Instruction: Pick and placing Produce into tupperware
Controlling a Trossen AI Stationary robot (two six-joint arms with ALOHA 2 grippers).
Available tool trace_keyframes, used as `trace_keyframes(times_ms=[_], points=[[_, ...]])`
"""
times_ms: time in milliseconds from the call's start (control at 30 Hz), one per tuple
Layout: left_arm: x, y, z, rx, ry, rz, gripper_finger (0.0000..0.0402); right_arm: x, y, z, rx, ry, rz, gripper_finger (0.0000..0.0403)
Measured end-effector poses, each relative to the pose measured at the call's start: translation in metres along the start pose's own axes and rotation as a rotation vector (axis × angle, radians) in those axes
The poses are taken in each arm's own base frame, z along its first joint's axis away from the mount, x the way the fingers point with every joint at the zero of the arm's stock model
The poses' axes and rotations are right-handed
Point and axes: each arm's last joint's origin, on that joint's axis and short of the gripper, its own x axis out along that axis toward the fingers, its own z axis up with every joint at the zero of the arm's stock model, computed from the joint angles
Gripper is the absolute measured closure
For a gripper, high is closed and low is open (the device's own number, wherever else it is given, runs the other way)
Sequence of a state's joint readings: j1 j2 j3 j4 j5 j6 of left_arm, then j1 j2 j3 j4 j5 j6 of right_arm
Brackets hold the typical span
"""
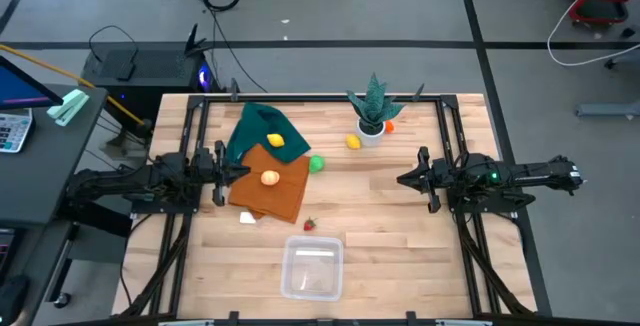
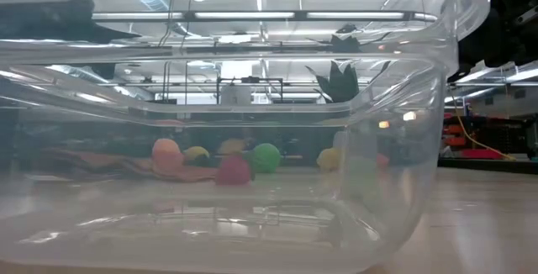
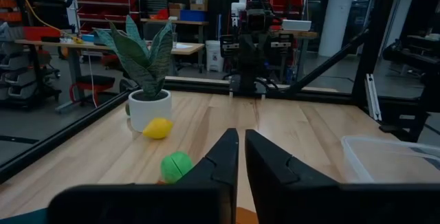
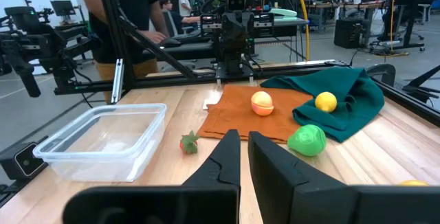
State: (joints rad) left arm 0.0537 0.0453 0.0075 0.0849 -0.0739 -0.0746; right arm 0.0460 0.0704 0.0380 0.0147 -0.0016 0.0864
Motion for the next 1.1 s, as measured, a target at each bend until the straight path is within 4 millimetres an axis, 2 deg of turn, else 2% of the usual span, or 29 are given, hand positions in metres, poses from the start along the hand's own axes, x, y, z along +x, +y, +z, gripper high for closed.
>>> trace_keyframes(times_ms=[1100], points=[[0.0000, 0.0000, 0.0001, 0.000, 0.000, 0.000, 0.0370, 0.0000, 0.0000, 0.0000, 0.000, 0.000, 0.000, 0.0402]])
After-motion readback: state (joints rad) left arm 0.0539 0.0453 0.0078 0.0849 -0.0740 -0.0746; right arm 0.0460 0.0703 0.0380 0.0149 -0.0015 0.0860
